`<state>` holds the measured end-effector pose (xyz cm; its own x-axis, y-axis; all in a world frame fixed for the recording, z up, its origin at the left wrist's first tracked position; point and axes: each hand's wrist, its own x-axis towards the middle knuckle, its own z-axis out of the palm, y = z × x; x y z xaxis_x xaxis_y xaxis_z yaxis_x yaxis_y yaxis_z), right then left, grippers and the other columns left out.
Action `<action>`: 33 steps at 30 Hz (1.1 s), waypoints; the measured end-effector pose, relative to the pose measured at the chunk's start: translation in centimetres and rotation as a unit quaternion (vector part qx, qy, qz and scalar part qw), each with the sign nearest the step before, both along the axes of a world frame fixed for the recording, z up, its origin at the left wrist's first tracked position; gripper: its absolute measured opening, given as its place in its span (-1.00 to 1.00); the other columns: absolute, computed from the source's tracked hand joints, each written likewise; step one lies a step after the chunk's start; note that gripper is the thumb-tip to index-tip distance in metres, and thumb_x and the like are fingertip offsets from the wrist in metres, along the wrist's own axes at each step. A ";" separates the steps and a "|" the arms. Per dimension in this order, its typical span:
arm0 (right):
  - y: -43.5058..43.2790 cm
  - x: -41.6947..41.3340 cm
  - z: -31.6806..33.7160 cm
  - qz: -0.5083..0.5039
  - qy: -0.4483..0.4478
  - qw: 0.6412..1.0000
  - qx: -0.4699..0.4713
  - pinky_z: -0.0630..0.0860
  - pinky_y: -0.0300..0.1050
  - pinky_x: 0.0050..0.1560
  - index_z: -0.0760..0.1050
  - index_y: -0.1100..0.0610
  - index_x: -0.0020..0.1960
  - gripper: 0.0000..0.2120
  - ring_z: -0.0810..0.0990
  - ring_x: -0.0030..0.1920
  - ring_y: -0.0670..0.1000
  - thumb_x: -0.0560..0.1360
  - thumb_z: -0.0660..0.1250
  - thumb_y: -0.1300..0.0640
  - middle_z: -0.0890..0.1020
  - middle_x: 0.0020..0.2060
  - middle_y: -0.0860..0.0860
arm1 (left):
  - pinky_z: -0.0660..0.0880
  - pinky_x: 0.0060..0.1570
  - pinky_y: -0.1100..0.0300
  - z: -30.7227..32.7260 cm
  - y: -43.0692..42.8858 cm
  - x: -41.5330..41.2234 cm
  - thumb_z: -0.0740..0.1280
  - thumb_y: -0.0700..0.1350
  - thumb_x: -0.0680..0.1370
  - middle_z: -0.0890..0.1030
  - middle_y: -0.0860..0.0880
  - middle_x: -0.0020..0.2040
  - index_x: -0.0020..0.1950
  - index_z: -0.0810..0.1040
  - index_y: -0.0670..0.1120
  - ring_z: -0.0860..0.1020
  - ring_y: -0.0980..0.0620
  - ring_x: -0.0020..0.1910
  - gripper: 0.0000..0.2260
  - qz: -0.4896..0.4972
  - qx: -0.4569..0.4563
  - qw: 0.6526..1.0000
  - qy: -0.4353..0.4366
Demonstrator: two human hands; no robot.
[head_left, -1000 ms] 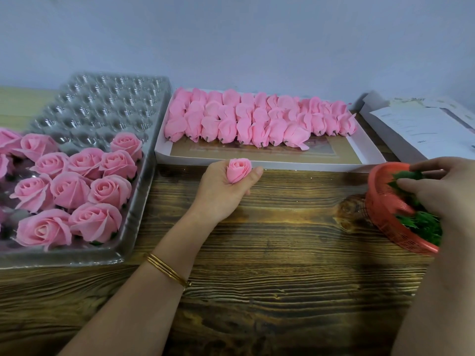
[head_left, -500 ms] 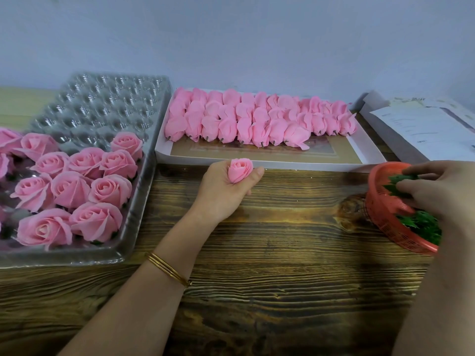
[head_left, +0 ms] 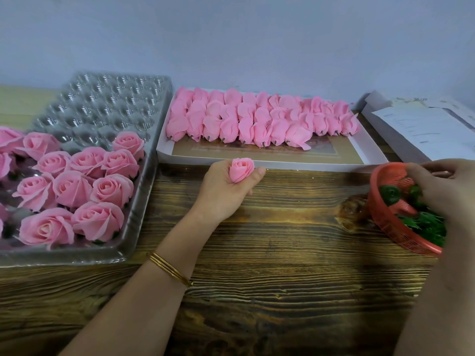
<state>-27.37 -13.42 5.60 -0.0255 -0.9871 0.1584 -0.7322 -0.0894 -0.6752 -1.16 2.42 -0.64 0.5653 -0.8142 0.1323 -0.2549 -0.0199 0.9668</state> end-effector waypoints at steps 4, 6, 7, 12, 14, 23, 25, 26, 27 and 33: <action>-0.8 -0.9 -0.6 0.001 -0.013 1.000 -0.004 0.57 0.36 0.02 0.49 -0.24 0.07 -0.74 0.61 0.08 0.21 0.39 0.36 -0.15 0.65 0.04 0.03 | 0.37 -0.28 0.55 0.0 0.0 0.1 0.42 0.03 0.54 0.56 0.16 -0.48 -0.38 0.53 0.04 0.54 0.30 -0.37 -0.70 0.001 0.003 1.000 0.001; -1.4 -1.3 -0.7 -0.008 -0.036 0.999 -0.011 0.56 0.35 0.08 0.46 -0.31 0.06 -0.71 0.60 0.12 0.21 0.34 0.30 -0.22 0.64 0.07 0.02 | 0.36 -0.29 0.55 0.0 0.0 0.1 0.42 0.03 0.54 0.56 0.17 -0.48 -0.39 0.52 0.04 0.54 0.31 -0.37 -0.69 0.000 0.005 1.000 0.001; -1.3 -1.2 -0.4 -0.008 -0.056 0.998 -0.013 0.56 0.34 0.10 0.47 -0.34 0.05 -0.71 0.61 0.12 0.19 0.33 0.27 -0.26 0.64 0.07 0.00 | 0.36 -0.29 0.55 0.0 0.0 0.1 0.42 0.03 0.54 0.56 0.17 -0.48 -0.39 0.52 0.04 0.54 0.32 -0.37 -0.69 0.000 0.005 1.000 0.000; 1.2 1.5 1.5 0.058 -0.218 0.974 -0.028 0.65 0.04 0.03 0.60 -0.32 -0.14 -0.87 0.70 -0.08 -0.03 0.47 0.35 -0.07 0.71 -0.16 -0.10 | 0.36 -0.28 0.56 0.1 0.0 0.0 0.43 0.02 0.54 0.56 0.17 -0.48 -0.39 0.52 0.05 0.55 0.31 -0.37 -0.69 0.002 0.008 1.000 0.001; 1.5 2.5 1.6 0.126 -0.301 0.945 0.002 0.66 -0.10 -0.01 0.66 -0.12 -0.08 -0.83 0.72 -0.08 -0.01 0.55 0.33 0.10 0.72 -0.20 -0.06 | 0.36 -0.29 0.56 0.3 0.1 0.0 0.42 0.03 0.54 0.57 0.16 -0.47 -0.38 0.52 0.05 0.55 0.31 -0.36 -0.70 0.002 0.013 1.000 0.004; 3.7 8.1 1.4 0.281 -0.477 0.795 0.248 0.66 -0.10 -0.02 0.55 0.33 0.10 -0.71 0.71 -0.05 0.14 0.42 0.29 0.25 0.68 -0.12 0.21 | 0.41 -0.12 0.18 1.2 0.5 -0.2 0.42 0.05 0.53 0.52 0.14 -0.47 -0.37 0.52 -0.01 0.49 0.30 -0.40 -0.70 0.004 0.020 0.997 0.072; 4.1 9.1 1.0 0.292 -0.488 0.769 0.292 0.66 -0.11 -0.07 0.55 0.35 0.09 -0.69 0.71 -0.06 0.16 0.38 0.29 0.26 0.68 -0.14 0.24 | 0.42 -0.10 0.16 1.3 0.4 -0.1 0.42 0.06 0.52 0.52 0.12 -0.45 -0.39 0.51 0.00 0.48 0.27 -0.40 -0.68 0.005 0.014 0.995 0.096; 4.2 9.5 0.7 0.294 -0.490 0.758 0.313 0.66 -0.11 -0.08 0.55 0.34 0.08 -0.71 0.71 -0.07 0.18 0.38 0.29 0.27 0.69 -0.16 0.25 | 0.42 -0.12 0.17 1.4 0.4 0.0 0.41 0.06 0.53 0.51 0.09 -0.44 -0.40 0.50 0.01 0.47 0.25 -0.41 -0.68 0.004 0.008 0.994 0.109; 4.5 9.9 0.5 0.296 -0.491 0.748 0.334 0.66 -0.09 -0.07 0.55 0.34 0.07 -0.71 0.72 -0.07 0.19 0.37 0.29 0.29 0.69 -0.17 0.26 | 0.41 -0.16 0.19 1.4 0.4 0.1 0.41 0.06 0.53 0.51 0.06 -0.43 -0.40 0.50 0.01 0.45 0.23 -0.42 -0.67 0.003 0.000 0.992 0.123; 5.8 12.1 -1.3 0.304 -0.419 0.737 0.434 0.66 -0.09 -0.03 0.60 0.23 -0.05 -0.84 0.68 -0.11 0.13 0.52 0.25 0.34 0.67 -0.11 0.20 | 0.39 -0.26 0.22 1.5 0.2 0.3 0.38 0.02 0.57 0.53 0.03 -0.42 -0.49 0.55 0.04 0.41 0.13 -0.41 -0.60 0.028 -0.028 0.977 0.208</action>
